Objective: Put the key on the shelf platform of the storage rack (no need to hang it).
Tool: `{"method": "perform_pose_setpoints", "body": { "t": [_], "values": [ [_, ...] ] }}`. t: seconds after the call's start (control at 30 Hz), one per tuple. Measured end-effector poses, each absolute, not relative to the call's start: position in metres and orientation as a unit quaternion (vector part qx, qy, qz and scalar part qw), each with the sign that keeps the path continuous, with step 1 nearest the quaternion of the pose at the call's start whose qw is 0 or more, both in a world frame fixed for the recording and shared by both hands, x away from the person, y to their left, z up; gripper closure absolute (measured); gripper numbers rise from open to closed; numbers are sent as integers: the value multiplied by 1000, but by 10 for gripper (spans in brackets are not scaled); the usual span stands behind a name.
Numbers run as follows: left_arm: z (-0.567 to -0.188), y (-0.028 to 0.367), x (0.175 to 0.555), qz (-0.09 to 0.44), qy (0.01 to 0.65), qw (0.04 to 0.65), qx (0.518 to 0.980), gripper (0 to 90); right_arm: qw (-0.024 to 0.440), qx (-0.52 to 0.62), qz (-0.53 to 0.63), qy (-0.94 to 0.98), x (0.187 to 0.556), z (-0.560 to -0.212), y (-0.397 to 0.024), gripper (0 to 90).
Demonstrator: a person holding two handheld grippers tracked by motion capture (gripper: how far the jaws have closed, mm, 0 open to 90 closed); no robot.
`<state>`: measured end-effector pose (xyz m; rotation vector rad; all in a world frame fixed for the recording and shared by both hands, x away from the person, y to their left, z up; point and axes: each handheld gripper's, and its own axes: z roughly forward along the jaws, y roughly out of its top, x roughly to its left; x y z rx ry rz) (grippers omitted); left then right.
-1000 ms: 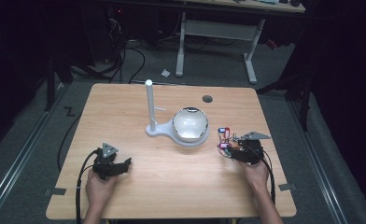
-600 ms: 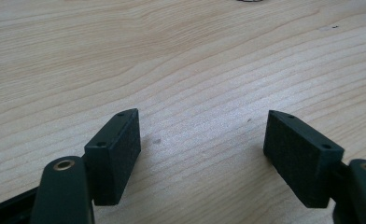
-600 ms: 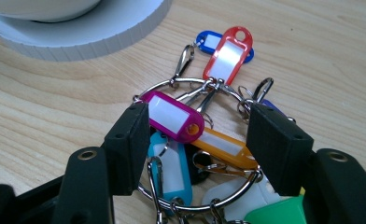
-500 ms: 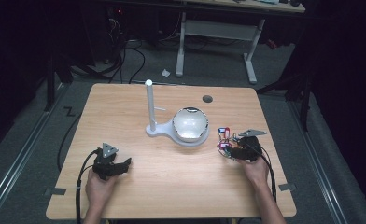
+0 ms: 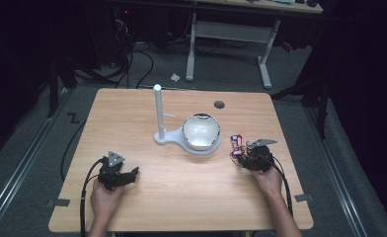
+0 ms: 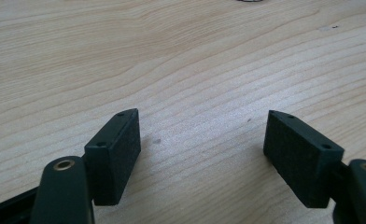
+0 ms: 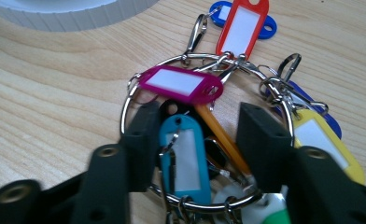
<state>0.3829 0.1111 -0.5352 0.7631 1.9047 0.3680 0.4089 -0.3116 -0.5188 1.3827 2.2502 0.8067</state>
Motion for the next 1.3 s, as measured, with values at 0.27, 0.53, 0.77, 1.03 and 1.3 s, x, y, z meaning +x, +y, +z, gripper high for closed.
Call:
{"method": "perform_pose_setpoints", "body": {
  "t": [0.27, 0.53, 0.77, 1.03, 1.3],
  "values": [
    [-535, 111, 383, 153, 788, 505, 317, 275, 188, 482, 292, 804, 407, -518, -310, 657],
    [-535, 111, 383, 153, 788, 505, 318, 274, 186, 485, 294, 802, 407, -518, -310, 660],
    [-535, 111, 383, 153, 788, 505, 318, 275, 184, 488, 299, 799, 407, -518, -311, 661],
    [-535, 112, 383, 154, 787, 505, 320, 274, 198, 484, 309, 794, 405, -512, -312, 797],
    [-535, 111, 383, 152, 788, 504, 318, 273, 206, 488, 322, 785, 405, -507, -316, 804]
  ]
}}
